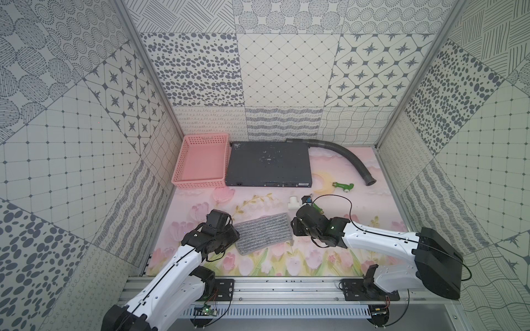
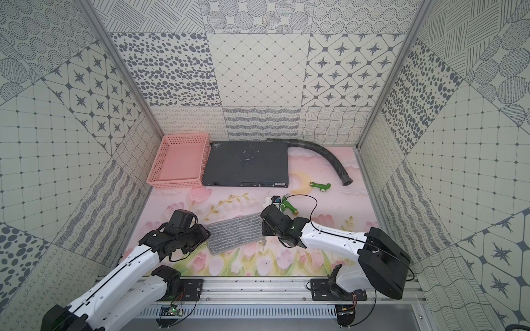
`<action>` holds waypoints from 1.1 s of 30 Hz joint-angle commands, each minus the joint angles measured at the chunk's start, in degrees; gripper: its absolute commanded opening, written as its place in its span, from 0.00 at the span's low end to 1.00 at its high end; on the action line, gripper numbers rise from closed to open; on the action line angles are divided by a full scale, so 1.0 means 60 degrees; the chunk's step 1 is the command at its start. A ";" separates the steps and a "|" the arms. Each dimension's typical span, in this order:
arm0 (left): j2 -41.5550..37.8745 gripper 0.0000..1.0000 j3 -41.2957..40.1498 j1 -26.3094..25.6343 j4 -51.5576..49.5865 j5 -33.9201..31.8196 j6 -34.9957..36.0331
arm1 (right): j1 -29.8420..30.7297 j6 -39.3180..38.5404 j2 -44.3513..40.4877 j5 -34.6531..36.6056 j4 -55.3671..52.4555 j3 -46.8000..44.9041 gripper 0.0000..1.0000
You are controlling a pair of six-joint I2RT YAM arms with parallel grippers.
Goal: Fold the square dishcloth
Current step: Fold the cleaning item at the center of the board, then smooth out the cleaning item at the center of the board.
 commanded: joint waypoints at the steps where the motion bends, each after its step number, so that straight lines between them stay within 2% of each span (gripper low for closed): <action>1: 0.0643 0.48 -0.0041 0.0163 0.1364 0.0477 0.0409 | -0.0176 -0.0043 0.0475 -0.0496 0.0152 0.0359 0.46; 13: 0.1468 0.45 -0.0353 0.0684 0.2513 0.0940 0.0444 | -0.0358 0.0072 0.1055 -0.0827 0.0605 0.0432 0.46; 20: 0.1350 0.55 -0.0361 0.0794 0.1990 0.0470 0.0589 | -0.0361 0.0218 0.1219 -0.0903 0.0861 0.0357 0.47; 28: 0.1336 0.48 -0.0558 0.0826 0.2612 0.1089 0.0721 | -0.0374 0.0320 0.1241 -0.0795 0.0983 0.0278 0.47; 33: 0.1400 0.47 -0.0633 0.0820 0.2951 0.1509 0.0768 | -0.0374 0.0408 0.1295 -0.0764 0.1111 0.0169 0.47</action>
